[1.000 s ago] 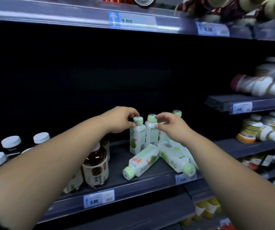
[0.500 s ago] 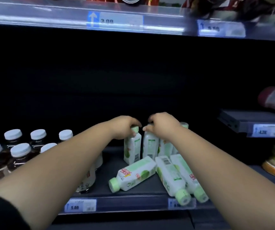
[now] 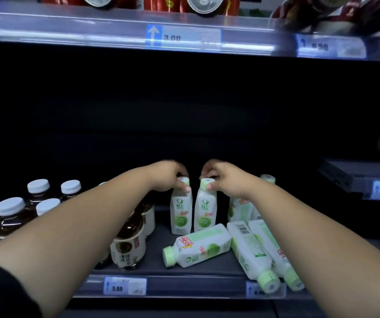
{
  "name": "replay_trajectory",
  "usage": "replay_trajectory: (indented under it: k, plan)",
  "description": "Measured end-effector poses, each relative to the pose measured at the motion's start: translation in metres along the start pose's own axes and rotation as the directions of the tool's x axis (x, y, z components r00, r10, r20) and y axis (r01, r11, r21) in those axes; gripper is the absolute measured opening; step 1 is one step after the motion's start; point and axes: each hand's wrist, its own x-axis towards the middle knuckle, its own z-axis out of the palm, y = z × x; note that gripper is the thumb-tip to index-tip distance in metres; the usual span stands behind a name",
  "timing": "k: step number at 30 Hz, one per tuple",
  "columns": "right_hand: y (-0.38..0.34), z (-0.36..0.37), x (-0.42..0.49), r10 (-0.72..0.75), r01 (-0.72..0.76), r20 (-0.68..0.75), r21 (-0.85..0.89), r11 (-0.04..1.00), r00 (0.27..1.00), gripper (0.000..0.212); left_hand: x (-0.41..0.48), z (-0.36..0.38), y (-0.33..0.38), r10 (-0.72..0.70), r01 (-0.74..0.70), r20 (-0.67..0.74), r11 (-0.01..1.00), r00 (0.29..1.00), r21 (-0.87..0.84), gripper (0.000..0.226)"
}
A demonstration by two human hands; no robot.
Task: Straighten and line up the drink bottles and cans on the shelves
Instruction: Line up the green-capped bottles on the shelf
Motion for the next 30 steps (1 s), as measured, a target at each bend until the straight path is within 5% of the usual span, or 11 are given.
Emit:
replay_trajectory:
  k: [8,14,21,26,30]
  plan:
    - [0.010,0.009,0.001,-0.019,0.022,-0.039,0.072,0.997,0.999,0.027,-0.001,0.005,-0.001,0.022,-0.023,-0.013,0.997,1.000,-0.070,0.044]
    - [0.009,0.010,-0.009,-0.054,0.058,-0.058,0.078,0.995,0.997,0.048,-0.012,0.010,0.012,0.034,-0.035,-0.066,0.999,0.997,-0.026,0.070]
    - [0.020,0.009,-0.044,-0.044,0.062,-0.171,0.102,0.993,0.984,0.053,-0.047,0.025,0.033,0.132,-0.126,-0.244,0.991,0.961,0.040,0.071]
    - [0.031,0.029,-0.088,0.020,0.040,-0.335,0.169,0.985,0.942,0.046,-0.082,0.062,0.036,0.111,-0.160,-0.441,0.984,0.891,-0.076,0.062]
    - [0.037,0.057,-0.130,0.075,0.007,-0.459,0.173,0.985,0.885,0.038,-0.104,0.100,0.039,-0.003,-0.081,-0.391,0.977,0.920,-0.199,0.061]
